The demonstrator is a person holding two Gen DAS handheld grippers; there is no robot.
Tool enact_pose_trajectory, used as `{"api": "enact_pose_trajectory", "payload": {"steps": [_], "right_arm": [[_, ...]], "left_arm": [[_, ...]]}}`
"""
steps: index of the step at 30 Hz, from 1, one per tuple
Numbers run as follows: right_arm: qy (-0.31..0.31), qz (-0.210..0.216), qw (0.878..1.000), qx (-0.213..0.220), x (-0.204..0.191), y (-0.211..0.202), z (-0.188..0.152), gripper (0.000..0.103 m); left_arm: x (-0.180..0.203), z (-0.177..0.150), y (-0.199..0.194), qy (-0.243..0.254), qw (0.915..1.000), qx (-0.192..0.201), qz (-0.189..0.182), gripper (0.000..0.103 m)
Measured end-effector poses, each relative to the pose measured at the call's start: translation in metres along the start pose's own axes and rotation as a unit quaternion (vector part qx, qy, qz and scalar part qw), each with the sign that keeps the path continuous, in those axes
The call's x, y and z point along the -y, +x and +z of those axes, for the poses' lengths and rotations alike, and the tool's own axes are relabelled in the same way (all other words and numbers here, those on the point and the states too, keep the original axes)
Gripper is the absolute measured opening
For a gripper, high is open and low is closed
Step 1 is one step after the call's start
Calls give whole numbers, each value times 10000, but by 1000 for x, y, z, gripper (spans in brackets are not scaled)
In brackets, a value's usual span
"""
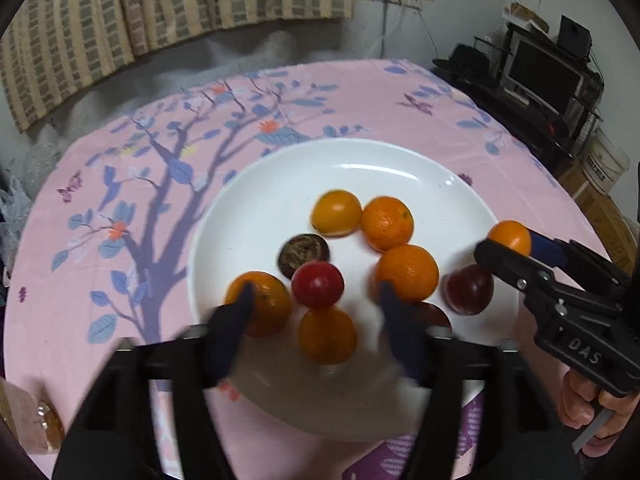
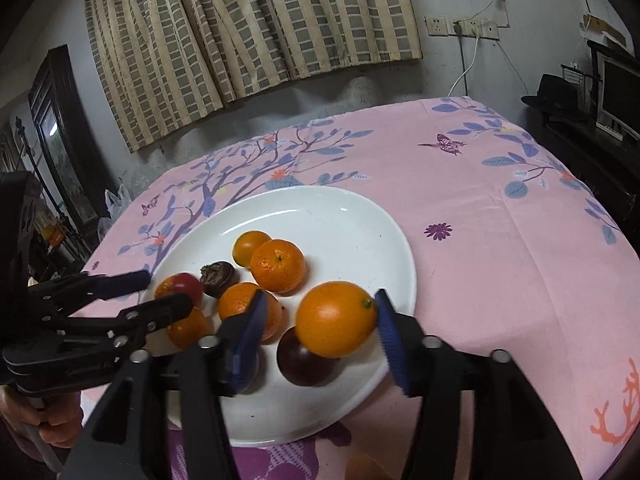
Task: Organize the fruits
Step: 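Carry both fruits over the white plate and open both tools, then grasp a dark cherry with the left tool while the right tool grasps a passion fruit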
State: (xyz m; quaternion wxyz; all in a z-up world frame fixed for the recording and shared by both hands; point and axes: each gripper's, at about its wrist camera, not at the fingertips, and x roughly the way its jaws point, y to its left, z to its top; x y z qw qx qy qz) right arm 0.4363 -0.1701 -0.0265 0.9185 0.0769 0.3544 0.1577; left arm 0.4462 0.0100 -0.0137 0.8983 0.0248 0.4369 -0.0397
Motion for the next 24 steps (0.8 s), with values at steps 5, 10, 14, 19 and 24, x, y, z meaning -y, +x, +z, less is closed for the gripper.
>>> {"api": "enact_pose_trajectory", "payload": {"steps": [5, 10, 14, 19, 24], "right_arm": [[-24, 329, 9991, 267, -14, -37, -3, 99], [-420, 929, 9939, 412, -54, -70, -29, 99], [-804, 1964, 9772, -76, -98, -79, -67, 99], [-1602, 2111, 9634, -408, -145, -84, -102, 98], [-2485, 1872, 9483, -629, -177, -81, -127, 69]], "left_arm": [[-19, -19, -55, -234, 9985, 484, 95, 96], [-53, -79, -107, -521, 9941, 909, 285, 98], [-85, -130, -121, -845, 9901, 983, 542, 98], [-120, -161, -116, -1587, 9777, 629, 1225, 98], [-133, -173, -126, -1830, 9696, 678, 1475, 98]]}}
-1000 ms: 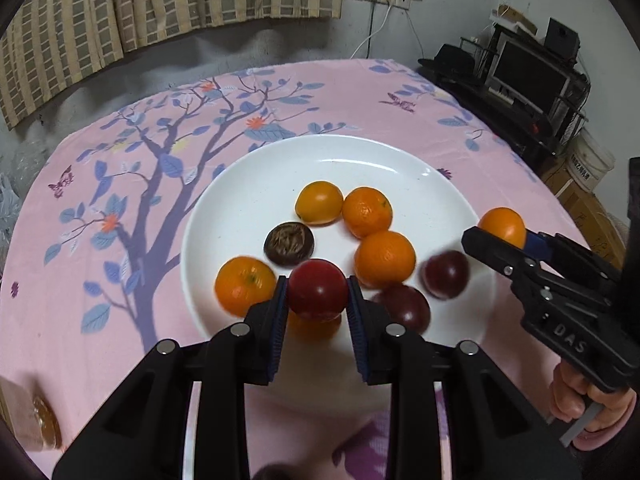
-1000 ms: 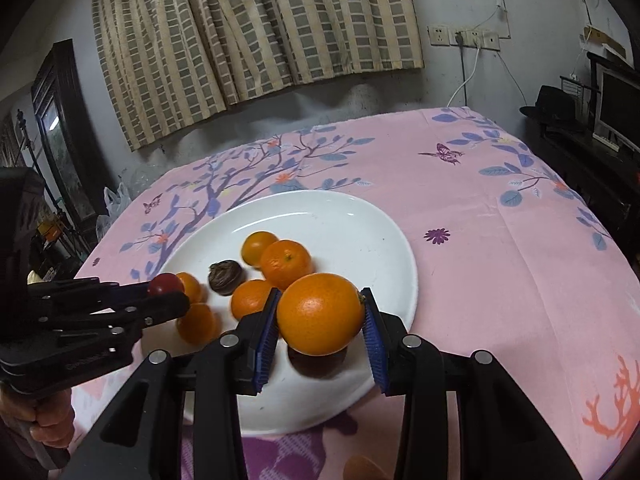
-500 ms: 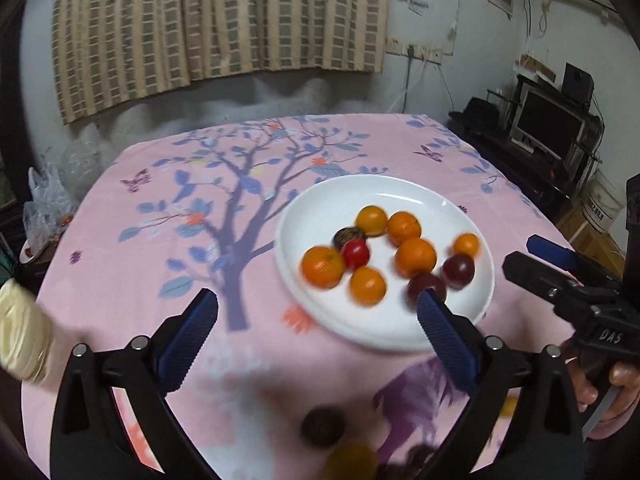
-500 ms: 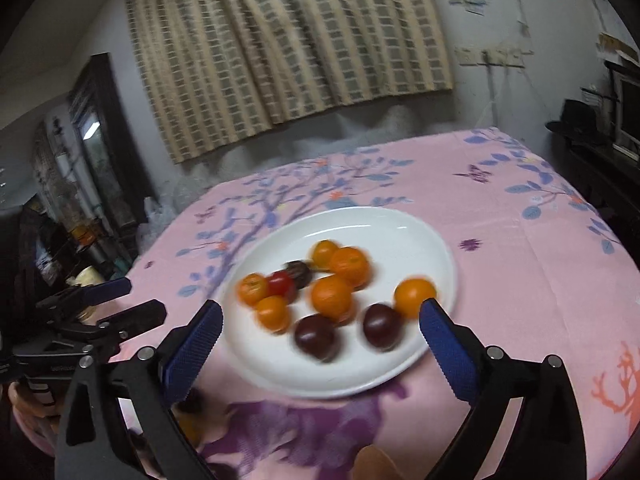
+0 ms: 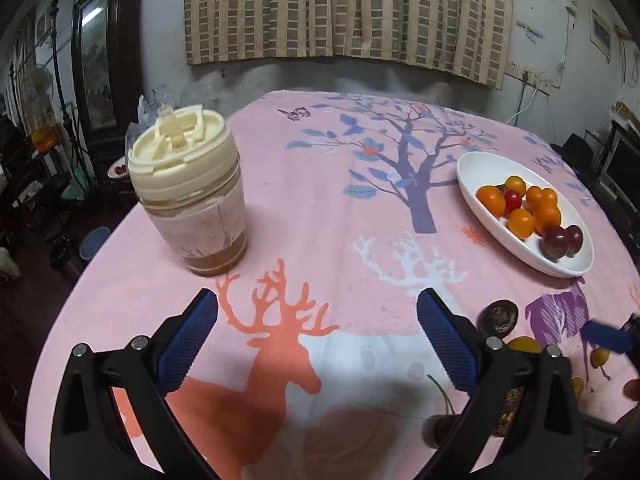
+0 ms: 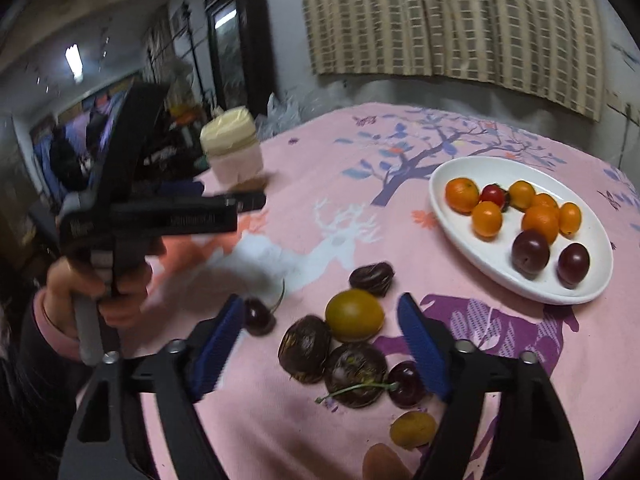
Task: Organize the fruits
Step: 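Grasp a dark cherry with the left tool while the right tool grasps a passion fruit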
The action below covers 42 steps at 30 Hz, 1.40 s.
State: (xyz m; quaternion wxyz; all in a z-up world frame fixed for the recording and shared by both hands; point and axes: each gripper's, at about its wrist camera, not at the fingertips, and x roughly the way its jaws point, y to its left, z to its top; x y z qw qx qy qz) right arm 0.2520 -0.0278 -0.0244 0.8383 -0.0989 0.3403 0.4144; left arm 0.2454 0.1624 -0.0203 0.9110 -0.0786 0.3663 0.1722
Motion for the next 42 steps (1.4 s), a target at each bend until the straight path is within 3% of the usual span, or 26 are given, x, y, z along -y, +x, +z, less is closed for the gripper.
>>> {"api": "enact_pose_trajectory", "payload": {"steps": [2, 7, 17, 25, 28, 31, 36, 38, 40, 42], "right_arm": [[-219, -32, 9996, -169, -8, 7, -3, 57], [-795, -236, 9958, -382, -26, 14, -14, 48], [-1600, -873, 9802, -771, -47, 38, -29, 46], [-1582, -872, 9805, -771, -46, 39, -29, 42], [-1196, -490, 9893, -680, -36, 28, -22, 42], [-564, -239, 9976, -315, -16, 9, -9, 42], [405, -477, 9978, 212, 27, -16, 2, 42], [641, -537, 9961, 278, 37, -19, 2, 42], [787, -591, 9947, 301, 43, -20, 3, 42], [830, -602, 9943, 280, 45, -18, 2, 42]], "left_arm": [[-3, -1, 3, -45, 9998, -132, -165, 98], [2, -5, 0, 104, 9995, -113, -265, 98], [14, -7, -8, 390, 9991, -9, -172, 98], [12, -7, -9, 334, 9991, -29, -248, 98], [11, -8, -8, 328, 9992, -53, -243, 98], [10, -10, -9, 336, 9985, -74, -418, 98], [18, -20, -13, 708, 9876, -276, -1373, 98], [28, -28, -16, 1037, 9802, -329, -1655, 90], [39, -38, -17, 1372, 9719, -440, -1863, 74], [51, -47, -14, 1668, 9647, -594, -1947, 65]]}}
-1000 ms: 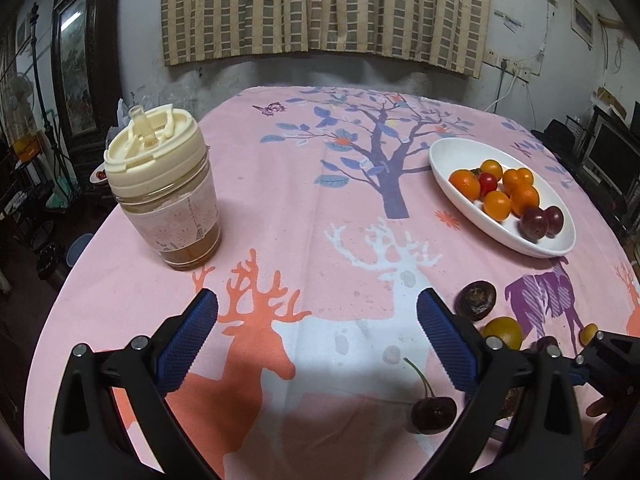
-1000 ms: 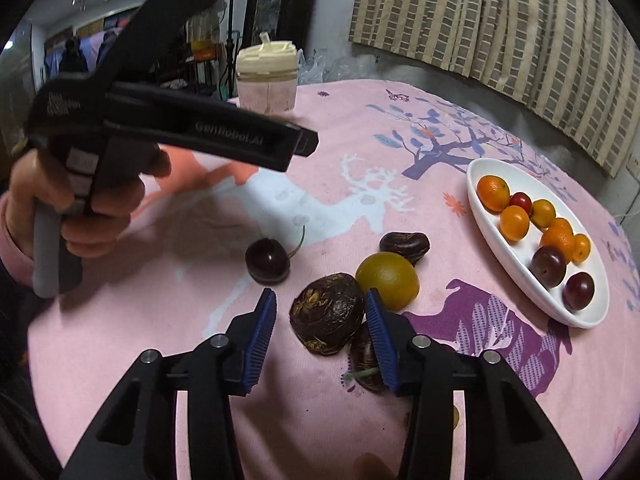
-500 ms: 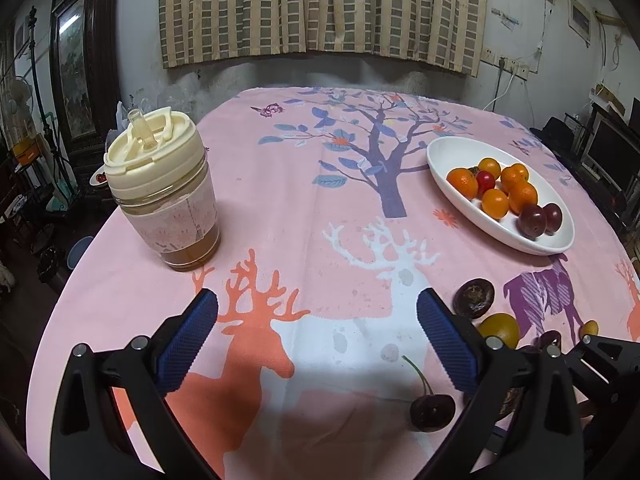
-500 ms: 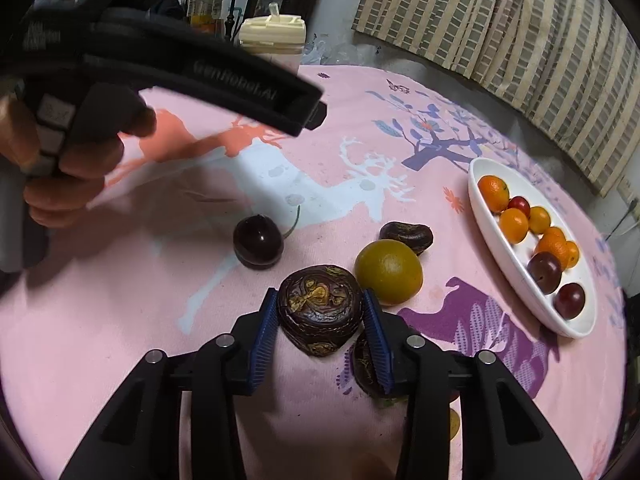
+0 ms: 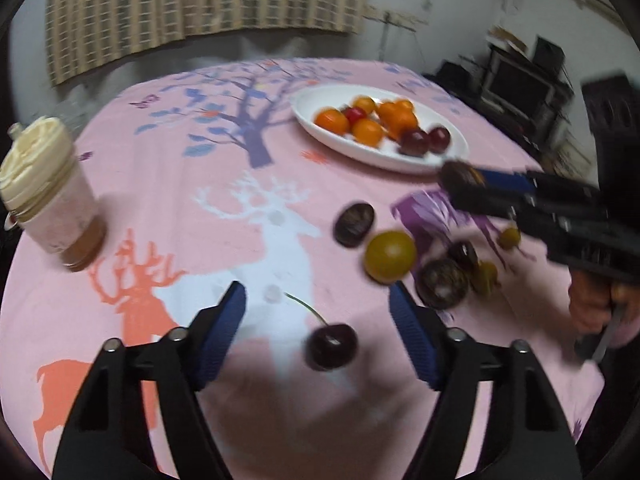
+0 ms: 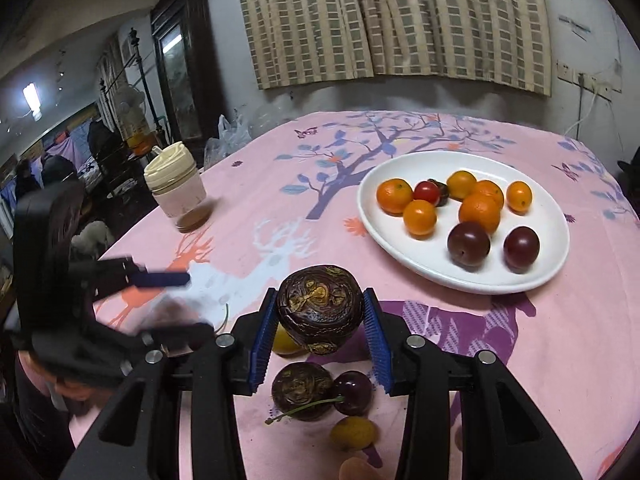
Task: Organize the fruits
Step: 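Grasp a dark cherry with the left tool while the right tool grasps a passion fruit, then carry both fruits over the white plate and open both tools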
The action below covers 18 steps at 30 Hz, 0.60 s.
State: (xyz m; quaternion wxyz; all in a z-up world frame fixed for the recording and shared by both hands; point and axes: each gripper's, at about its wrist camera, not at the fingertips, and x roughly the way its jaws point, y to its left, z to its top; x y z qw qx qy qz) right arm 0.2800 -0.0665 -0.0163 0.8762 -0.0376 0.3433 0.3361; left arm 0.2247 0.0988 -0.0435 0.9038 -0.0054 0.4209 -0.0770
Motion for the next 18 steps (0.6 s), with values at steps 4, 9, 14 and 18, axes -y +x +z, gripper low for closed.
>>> {"api": "enact_pose_trajectory", "payload": {"steps": [4, 9, 14, 18], "right_arm": [[22, 9, 10000, -39, 1, 1, -1, 42], [33, 3, 10000, -32, 1, 1, -1, 42], [67, -17, 10000, -20, 3, -3, -1, 42], [90, -18, 10000, -24, 5, -3, -1, 42]], "left_arm": [[11, -4, 10, 224, 9996, -190, 36, 62], [11, -7, 17, 260, 9989, -386, 14, 50], [8, -8, 23, 238, 9982, -538, 100, 49], [4, -10, 24, 211, 9981, -581, 77, 48]]}}
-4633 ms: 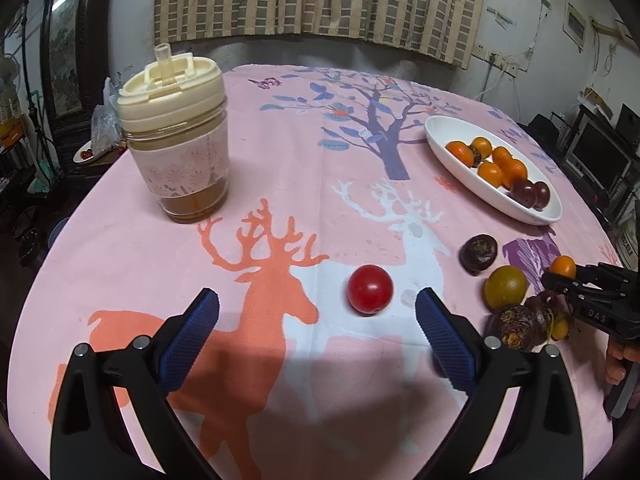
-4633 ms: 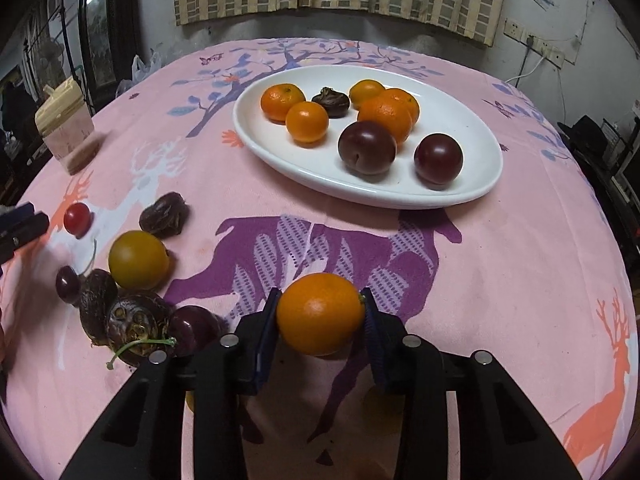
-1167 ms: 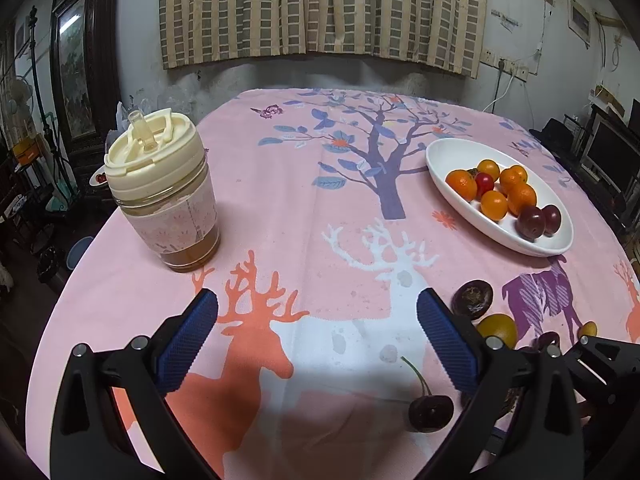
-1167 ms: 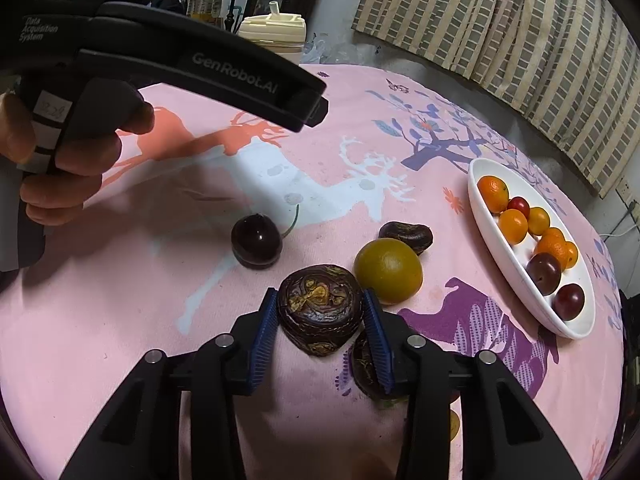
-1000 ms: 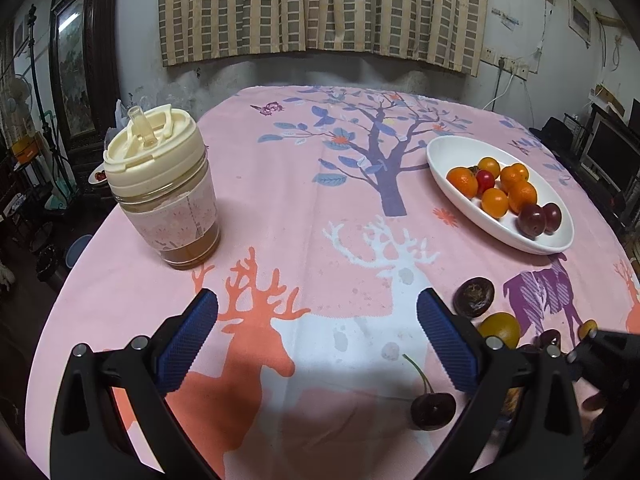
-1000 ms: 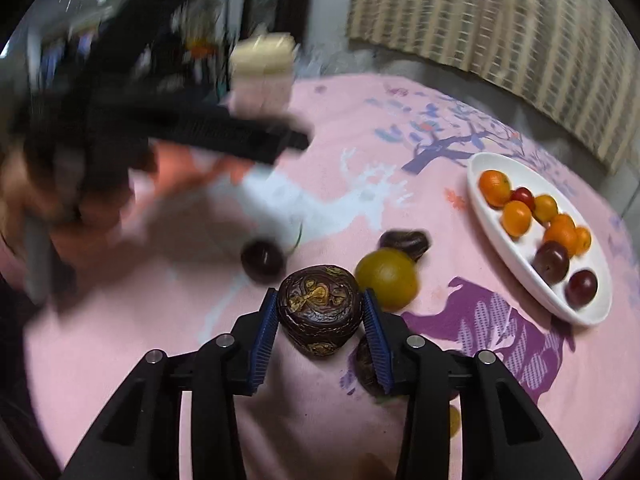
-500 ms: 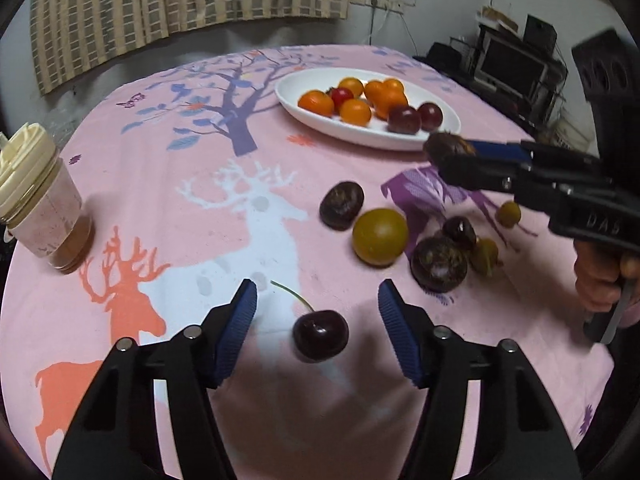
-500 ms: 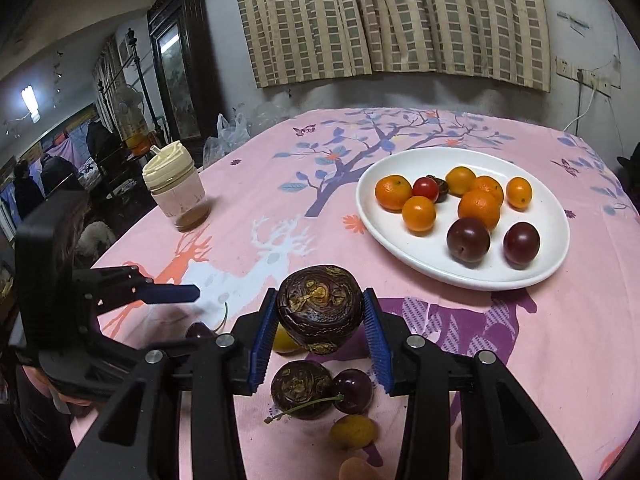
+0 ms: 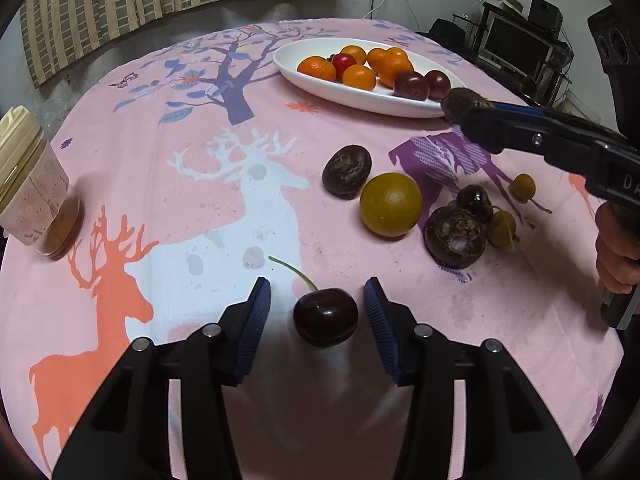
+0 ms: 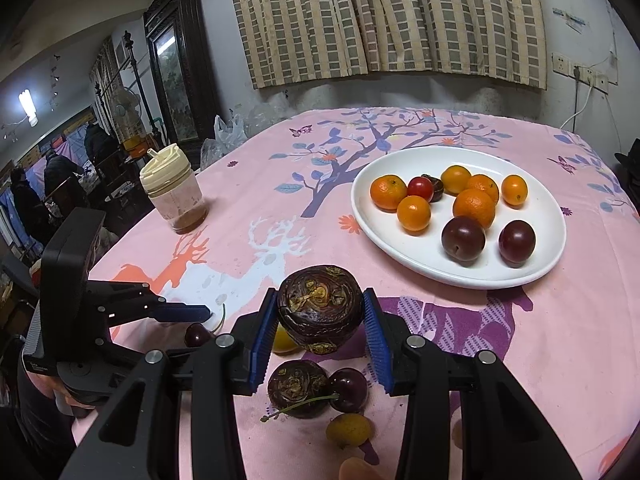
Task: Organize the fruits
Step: 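Carry both fruits over the white plate and open both tools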
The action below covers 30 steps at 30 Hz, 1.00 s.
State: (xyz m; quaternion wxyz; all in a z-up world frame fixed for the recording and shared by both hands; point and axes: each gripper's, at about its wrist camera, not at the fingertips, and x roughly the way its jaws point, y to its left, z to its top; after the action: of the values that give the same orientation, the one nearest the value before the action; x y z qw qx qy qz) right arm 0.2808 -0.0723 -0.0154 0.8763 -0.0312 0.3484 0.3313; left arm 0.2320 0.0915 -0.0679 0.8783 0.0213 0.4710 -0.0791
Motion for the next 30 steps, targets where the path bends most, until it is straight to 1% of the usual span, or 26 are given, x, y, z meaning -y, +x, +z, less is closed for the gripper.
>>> {"api": "enact_pose_trajectory", "payload": {"steps": [6, 8, 10, 13, 16, 17, 19, 21, 23, 25, 27, 30], "right_arm": [[117, -68, 9999, 72, 9, -2, 2, 42], [232, -134, 9995, 161, 17, -5, 4, 42], [400, -209, 9986, 292, 27, -9, 6, 42], [804, -434, 9943, 551, 52, -18, 11, 42], [1220, -701, 9865, 838, 80, -28, 15, 43], [1345, -834, 9827, 962, 92, -30, 16, 43], [1406, -1031, 9788, 1073, 105, -29, 20, 43], [1482, -1218, 9752, 1099, 121, -21, 22, 43], [1533, -1296, 9740, 1045, 134, -12, 23, 43], [1542, -1339, 9739, 989, 143, -3, 24, 43], [1544, -1343, 9740, 973, 149, 1, 25, 43], [1511, -1299, 9744, 1037, 155, 2, 28, 43]], "left_arm": [[-1, -2, -1, 21, 10000, 24, -25, 45], [-2, -3, -1, 0, 10000, 34, 2, 41], [-4, -2, -2, -62, 9999, 53, -61, 30], [-8, -1, -2, -199, 9996, 74, -208, 30], [-11, 7, -4, -429, 9980, 143, -433, 30], [-12, 14, -7, -493, 9974, 211, -487, 30], [-10, 34, -15, -517, 9970, 383, -436, 30], [-4, 63, -22, -459, 9962, 648, -346, 30], [4, 96, -21, -405, 9953, 768, -434, 30], [16, 127, -12, -281, 9953, 826, -428, 30], [32, 157, 7, -110, 9963, 797, -290, 30], [48, 189, 38, -53, 9975, 688, -146, 30]]}}
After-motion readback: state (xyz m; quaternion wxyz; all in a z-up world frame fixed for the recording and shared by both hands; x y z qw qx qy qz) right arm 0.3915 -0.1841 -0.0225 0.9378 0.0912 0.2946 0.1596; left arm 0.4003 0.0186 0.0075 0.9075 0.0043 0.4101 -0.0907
